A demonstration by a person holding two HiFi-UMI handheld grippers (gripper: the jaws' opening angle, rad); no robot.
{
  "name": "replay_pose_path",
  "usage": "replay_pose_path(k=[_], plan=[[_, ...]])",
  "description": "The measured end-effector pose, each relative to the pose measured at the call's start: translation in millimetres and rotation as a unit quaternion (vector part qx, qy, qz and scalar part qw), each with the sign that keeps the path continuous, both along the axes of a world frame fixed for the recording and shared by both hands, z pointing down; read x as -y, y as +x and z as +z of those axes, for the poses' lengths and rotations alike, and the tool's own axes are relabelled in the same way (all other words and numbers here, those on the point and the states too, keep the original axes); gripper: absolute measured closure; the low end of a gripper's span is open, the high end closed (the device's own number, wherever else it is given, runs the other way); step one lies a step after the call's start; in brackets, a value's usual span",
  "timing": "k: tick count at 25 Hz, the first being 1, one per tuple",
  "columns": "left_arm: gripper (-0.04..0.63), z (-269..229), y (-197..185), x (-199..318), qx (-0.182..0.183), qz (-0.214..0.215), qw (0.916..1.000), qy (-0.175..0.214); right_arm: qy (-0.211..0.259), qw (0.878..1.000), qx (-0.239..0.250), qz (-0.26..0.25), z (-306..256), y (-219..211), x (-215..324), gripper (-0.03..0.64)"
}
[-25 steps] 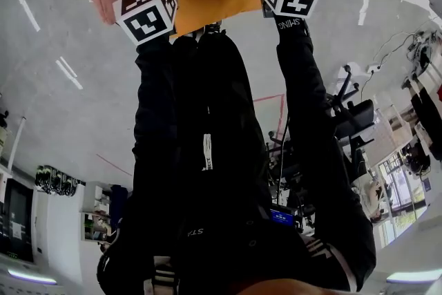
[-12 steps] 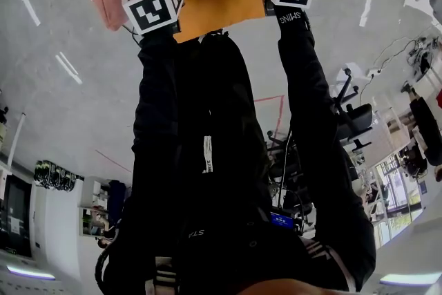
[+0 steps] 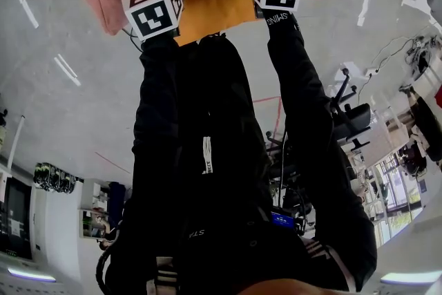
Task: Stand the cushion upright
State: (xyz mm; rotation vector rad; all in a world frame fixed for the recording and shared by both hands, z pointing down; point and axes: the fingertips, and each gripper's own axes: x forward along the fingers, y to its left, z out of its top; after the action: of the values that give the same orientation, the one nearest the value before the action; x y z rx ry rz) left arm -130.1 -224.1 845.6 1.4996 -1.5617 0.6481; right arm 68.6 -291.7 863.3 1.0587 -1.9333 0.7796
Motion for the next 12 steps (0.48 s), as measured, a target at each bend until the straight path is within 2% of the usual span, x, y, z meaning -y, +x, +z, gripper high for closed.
replay_pose_path(k=[5,12], plan=[[0.574,-17,1,-6,0.005,-0.006,0.9999,0.015,0.019,1.000,0.018,0.006,-23,2,-5,0.593],[0.583,-64,7,-24,0.019,-0.006,0.9991,0.037,0.050,0.998,0.039,0.020,-70,8,-21,0.594]])
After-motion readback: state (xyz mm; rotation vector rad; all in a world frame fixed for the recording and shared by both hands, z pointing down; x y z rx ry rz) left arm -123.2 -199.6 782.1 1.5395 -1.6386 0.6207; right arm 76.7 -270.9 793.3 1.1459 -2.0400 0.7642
